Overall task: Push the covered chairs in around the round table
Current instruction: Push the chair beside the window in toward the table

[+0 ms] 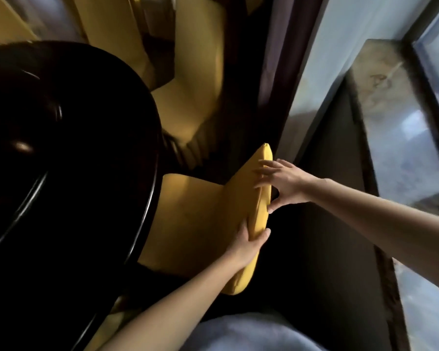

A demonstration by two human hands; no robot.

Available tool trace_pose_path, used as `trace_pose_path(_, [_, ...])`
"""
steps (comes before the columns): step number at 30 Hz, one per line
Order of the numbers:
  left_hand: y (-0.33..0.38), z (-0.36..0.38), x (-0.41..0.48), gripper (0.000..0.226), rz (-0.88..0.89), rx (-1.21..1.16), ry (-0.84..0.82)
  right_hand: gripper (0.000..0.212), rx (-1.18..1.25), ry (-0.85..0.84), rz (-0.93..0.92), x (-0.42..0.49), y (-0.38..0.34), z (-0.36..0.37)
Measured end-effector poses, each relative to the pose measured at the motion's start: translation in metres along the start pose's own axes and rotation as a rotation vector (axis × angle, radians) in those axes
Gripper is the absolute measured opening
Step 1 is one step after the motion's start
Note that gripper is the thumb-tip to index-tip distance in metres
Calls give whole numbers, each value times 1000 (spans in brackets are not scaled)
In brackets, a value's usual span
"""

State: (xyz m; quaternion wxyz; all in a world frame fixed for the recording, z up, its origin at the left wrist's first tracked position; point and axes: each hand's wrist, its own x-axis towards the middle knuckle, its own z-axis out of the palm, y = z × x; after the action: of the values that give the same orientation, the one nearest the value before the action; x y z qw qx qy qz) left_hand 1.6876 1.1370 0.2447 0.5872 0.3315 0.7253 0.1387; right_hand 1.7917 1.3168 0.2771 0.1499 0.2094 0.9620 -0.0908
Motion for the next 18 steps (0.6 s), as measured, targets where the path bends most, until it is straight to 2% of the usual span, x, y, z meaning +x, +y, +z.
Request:
trace_pose_path(8, [-5,13,2,72,69,-244,97,91,-33,-54,-81,28,16,-8])
trace_pose_path(13, [-14,15,-5,71,106,-236,111,93,-46,-55,-72,24,10,-3])
trace_pose_path(18, [-55,14,-30,71,164,-279,-23,86,-14,-51,-74,6,-15,15])
